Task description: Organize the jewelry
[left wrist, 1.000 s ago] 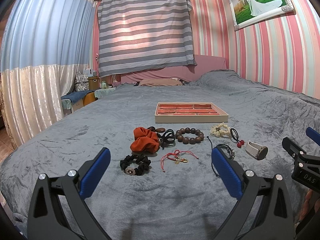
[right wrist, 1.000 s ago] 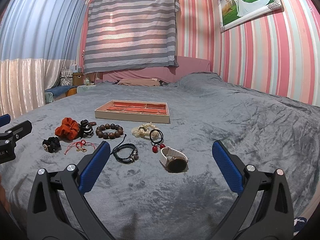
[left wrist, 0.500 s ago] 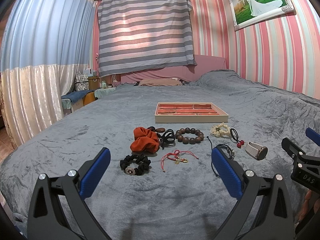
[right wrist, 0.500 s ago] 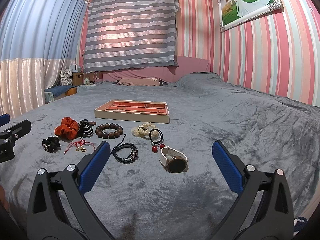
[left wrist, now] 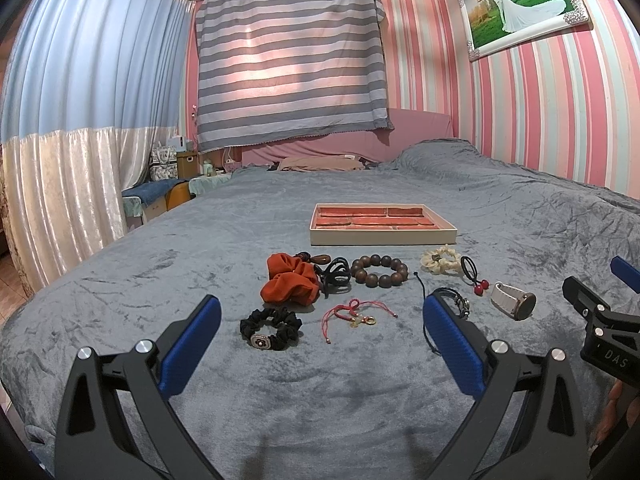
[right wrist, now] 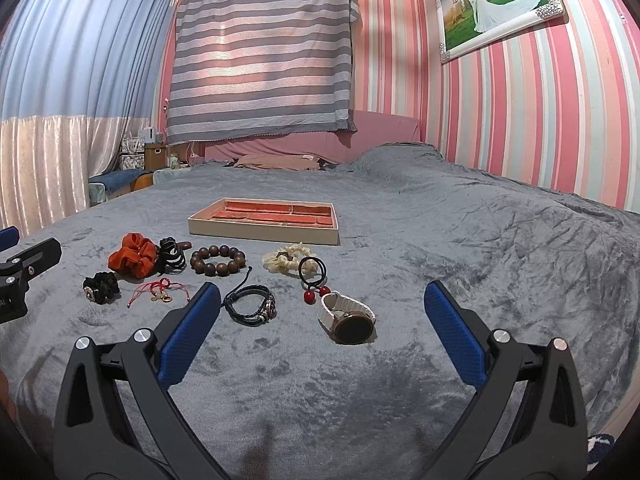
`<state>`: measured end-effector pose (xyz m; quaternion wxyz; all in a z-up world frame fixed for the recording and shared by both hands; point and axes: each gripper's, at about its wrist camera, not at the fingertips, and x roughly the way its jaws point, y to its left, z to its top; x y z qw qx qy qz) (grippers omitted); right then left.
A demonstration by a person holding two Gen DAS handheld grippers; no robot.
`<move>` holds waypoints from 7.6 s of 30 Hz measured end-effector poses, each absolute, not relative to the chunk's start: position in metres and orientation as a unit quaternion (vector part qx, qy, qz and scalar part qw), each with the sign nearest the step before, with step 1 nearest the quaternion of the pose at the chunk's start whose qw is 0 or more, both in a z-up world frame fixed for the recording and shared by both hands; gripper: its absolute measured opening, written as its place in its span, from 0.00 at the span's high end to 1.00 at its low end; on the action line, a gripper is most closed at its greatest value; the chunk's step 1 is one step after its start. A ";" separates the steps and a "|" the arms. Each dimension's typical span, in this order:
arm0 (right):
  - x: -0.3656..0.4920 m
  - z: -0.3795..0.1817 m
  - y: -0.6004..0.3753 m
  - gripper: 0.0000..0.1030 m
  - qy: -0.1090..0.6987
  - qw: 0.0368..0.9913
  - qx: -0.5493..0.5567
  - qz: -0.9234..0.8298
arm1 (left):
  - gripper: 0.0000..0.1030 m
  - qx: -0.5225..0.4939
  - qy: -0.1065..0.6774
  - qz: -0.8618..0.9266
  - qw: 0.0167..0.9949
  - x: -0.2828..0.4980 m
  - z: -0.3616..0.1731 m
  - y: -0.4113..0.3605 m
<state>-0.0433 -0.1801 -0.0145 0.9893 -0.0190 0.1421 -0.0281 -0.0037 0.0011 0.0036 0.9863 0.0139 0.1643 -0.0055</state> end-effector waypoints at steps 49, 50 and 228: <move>0.065 -0.052 -0.149 0.04 0.277 0.961 -0.019 -0.008 | 0.04 -0.034 0.304 0.005 0.952 0.101 -0.037 0.062; 0.070 -0.052 -0.147 0.04 0.279 0.960 -0.023 -0.009 | 0.04 -0.037 0.309 0.002 0.950 0.105 -0.039 0.064; 0.147 -0.043 -0.291 0.14 0.368 0.929 0.031 -0.033 | 0.08 -0.003 0.365 -0.090 0.926 0.174 -0.052 -0.013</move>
